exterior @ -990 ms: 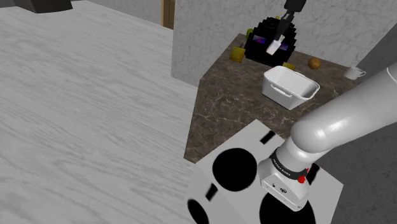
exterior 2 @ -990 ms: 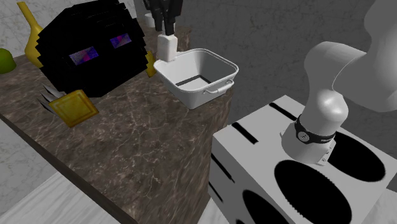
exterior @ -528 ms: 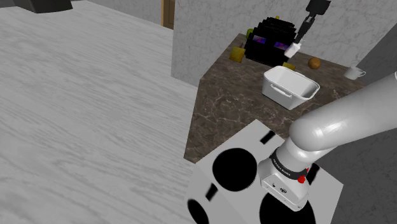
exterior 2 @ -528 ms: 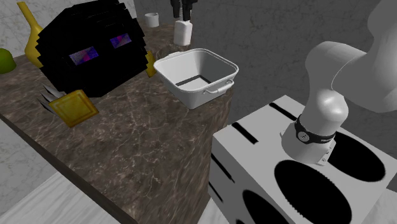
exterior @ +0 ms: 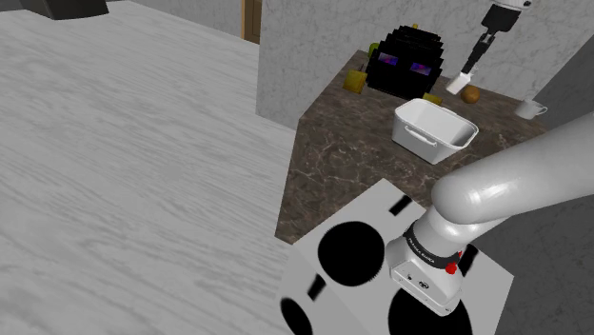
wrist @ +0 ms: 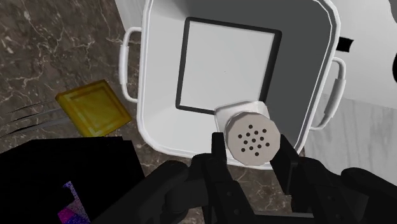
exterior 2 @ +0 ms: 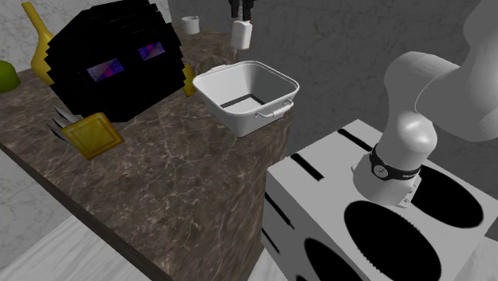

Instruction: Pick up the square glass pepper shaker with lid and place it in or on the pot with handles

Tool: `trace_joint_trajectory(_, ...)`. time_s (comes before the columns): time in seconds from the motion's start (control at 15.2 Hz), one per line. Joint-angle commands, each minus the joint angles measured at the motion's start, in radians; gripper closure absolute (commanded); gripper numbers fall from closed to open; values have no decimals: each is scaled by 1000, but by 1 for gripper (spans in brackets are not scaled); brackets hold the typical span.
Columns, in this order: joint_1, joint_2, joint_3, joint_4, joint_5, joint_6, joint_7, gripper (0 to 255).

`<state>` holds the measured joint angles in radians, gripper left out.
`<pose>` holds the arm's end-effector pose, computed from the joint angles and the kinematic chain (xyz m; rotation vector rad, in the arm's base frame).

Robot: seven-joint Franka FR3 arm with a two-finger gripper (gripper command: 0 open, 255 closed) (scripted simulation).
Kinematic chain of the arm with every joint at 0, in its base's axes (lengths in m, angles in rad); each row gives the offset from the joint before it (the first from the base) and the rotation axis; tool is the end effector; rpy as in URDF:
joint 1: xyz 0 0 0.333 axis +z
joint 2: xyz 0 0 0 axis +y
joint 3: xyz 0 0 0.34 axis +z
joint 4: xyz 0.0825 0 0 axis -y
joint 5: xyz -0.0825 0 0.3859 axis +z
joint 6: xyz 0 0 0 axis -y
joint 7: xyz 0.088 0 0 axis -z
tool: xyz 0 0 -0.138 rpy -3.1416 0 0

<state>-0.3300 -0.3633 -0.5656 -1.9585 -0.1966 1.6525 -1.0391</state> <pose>0.2370 -0.3952 0.5897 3.1202 0.2952 -0.0001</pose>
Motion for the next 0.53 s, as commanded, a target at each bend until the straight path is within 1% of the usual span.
trace_joint_trajectory(0.0, -3, -1, -6, -28, -3, 27, -3, 255)
trace_joint_trajectory(0.46, -8, -8, -16, -126, -13, 120, 3, 255)
